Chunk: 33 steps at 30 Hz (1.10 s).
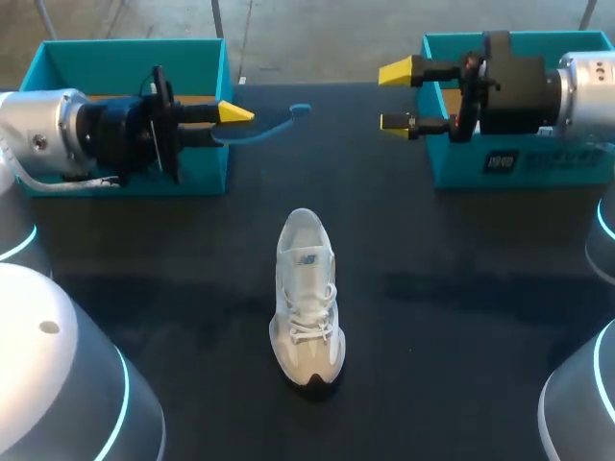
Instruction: Take the shoe out of the shoebox, open the shoe tongue, remove and reinsert the insole, then place the shoe into the shoebox
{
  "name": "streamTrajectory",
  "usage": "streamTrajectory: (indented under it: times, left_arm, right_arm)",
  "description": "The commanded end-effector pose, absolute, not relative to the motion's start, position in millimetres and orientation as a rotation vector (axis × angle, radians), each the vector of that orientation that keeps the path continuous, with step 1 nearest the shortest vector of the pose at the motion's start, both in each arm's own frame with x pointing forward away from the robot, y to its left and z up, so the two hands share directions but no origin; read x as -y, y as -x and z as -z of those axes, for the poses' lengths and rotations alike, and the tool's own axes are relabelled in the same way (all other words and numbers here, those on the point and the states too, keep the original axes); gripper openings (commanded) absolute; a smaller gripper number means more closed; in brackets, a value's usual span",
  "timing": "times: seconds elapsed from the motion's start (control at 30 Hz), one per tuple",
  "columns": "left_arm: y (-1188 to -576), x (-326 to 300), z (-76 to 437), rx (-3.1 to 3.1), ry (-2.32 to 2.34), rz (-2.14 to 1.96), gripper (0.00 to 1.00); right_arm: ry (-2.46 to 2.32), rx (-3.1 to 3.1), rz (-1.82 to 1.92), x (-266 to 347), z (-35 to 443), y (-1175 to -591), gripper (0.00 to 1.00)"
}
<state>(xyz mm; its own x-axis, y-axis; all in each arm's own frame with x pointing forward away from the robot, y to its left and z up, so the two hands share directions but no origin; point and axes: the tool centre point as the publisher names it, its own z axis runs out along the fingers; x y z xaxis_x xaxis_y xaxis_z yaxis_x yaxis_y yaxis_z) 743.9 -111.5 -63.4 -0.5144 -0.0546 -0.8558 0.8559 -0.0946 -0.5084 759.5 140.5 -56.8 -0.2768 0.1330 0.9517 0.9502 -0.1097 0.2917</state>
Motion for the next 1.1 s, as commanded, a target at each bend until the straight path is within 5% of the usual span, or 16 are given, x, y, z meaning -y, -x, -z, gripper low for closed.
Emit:
streamTrajectory:
  times: [0.03, 0.8, 1.1]
  left_arm:
    - [-747.7, 110.6, 64.9, -1.715, -0.801, 1.911, 0.00]
    - [-740.1, 113.7, 65.2, -1.859, -0.696, 2.076, 0.00]
    - [-738.0, 114.4, 61.8, -2.219, -0.200, 2.346, 0.00]
  right_arm:
    - [1.243, 1.447, 1.466, -142.2, 57.7, -760.1, 1.00]
    - [1.243, 1.447, 1.466, -142.2, 57.7, -760.1, 1.00]
    - [1.243, 1.447, 1.466, -142.2, 57.7, -760.1, 1.00]
